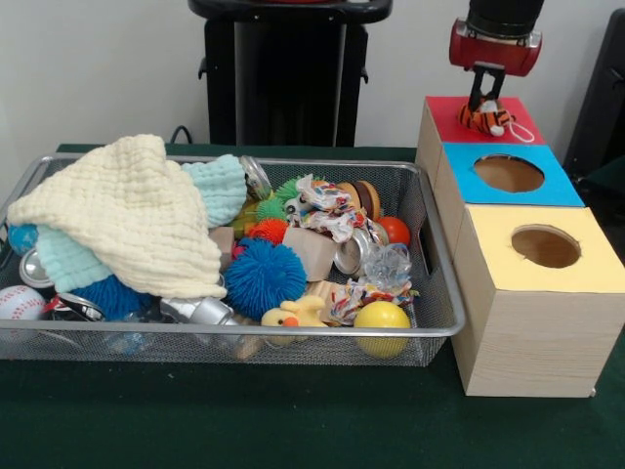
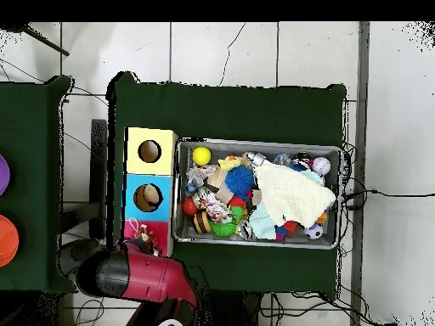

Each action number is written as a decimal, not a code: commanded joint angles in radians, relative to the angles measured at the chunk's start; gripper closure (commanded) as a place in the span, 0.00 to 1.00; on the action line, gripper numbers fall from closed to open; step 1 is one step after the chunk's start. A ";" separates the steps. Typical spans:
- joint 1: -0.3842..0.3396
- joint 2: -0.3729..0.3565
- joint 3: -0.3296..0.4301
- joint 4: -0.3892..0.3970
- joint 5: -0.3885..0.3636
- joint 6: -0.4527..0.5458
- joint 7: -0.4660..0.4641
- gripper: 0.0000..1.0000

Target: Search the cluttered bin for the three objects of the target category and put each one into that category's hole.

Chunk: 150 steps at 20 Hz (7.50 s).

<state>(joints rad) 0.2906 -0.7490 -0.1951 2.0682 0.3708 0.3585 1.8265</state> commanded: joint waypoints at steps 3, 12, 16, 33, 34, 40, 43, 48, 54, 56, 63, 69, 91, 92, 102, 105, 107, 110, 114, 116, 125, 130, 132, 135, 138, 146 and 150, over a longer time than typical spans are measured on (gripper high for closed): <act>-0.028 0.045 0.029 -0.072 -0.069 -0.048 0.109 1.00; -0.039 0.051 0.044 -0.084 -0.061 0.063 0.125 0.00; -0.035 0.052 0.036 -0.099 -0.063 0.097 0.127 0.00; 0.000 0.030 -0.011 -0.204 -0.102 0.336 0.170 0.00; 0.000 0.029 -0.012 -0.203 -0.104 0.336 0.168 0.00; -0.003 0.034 -0.009 -0.201 -0.111 0.324 0.155 0.00; -0.006 0.042 -0.008 -0.210 -0.118 0.325 0.146 0.00; -0.014 0.041 -0.005 -0.237 -0.158 0.366 0.106 0.00; -0.028 0.034 0.007 -0.256 -0.196 0.410 0.096 0.00; -0.030 0.024 0.008 -0.266 -0.202 0.443 0.101 0.00; -0.043 0.002 0.013 -0.332 -0.214 0.579 0.117 0.00; -0.055 -0.013 0.021 -0.294 -0.197 0.557 0.121 0.00; -0.069 -0.011 0.052 -0.213 -0.150 0.320 0.151 1.00; -0.072 -0.013 0.058 -0.202 -0.149 0.298 0.146 1.00; -0.084 -0.009 0.069 -0.179 -0.160 0.244 0.138 1.00; -0.088 -0.006 0.073 -0.168 -0.168 0.225 0.131 1.00; -0.088 -0.003 0.073 -0.165 -0.167 0.222 0.136 1.00; -0.089 0.000 0.074 -0.159 -0.160 0.215 0.144 1.00; -0.086 0.006 0.074 -0.157 -0.150 0.231 0.157 1.00; -0.084 0.008 0.075 -0.159 -0.143 0.248 0.165 1.00; -0.084 0.015 0.085 -0.117 -0.115 0.197 0.187 1.00; -0.086 0.016 0.099 -0.087 -0.082 0.162 0.198 1.00; -0.086 0.018 0.102 -0.081 -0.072 0.155 0.199 1.00; -0.086 0.023 0.104 -0.077 -0.065 0.141 0.195 1.00; -0.086 0.028 0.108 -0.073 -0.059 0.125 0.197 1.00; -0.077 0.030 0.108 -0.082 -0.041 0.128 0.212 1.00; -0.073 0.042 0.107 -0.074 -0.046 0.105 0.203 1.00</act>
<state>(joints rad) 0.2333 -0.7704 -0.1729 1.9535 0.2870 0.5373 1.8265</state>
